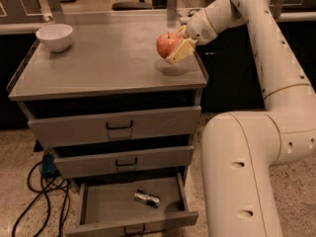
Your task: Place apple into bottom drawer
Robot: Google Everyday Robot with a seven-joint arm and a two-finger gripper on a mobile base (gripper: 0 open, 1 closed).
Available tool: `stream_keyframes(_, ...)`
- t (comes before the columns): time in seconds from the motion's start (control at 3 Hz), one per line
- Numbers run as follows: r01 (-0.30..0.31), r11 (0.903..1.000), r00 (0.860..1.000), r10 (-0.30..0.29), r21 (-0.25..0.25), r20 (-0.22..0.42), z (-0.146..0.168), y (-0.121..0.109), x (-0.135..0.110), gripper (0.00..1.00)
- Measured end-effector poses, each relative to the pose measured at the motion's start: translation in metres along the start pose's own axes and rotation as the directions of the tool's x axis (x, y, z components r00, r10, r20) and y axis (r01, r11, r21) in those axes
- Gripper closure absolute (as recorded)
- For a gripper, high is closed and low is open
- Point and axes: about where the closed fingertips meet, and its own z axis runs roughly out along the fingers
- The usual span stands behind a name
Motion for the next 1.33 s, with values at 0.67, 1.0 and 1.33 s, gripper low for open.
stream_keyframes(0.67,-0.123,0.9854,0.992,0.125,0.118,-0.012,-0.117,0.052,0.031,1.0)
stream_keyframes(1.0,-0.174,0.9775,0.983,0.18,0.119,-0.042,-0.158,0.107,0.051,1.0)
stream_keyframes(1.33,-0.213,0.9737,0.974,0.218,0.08,-0.057,-0.142,0.121,0.068,1.0)
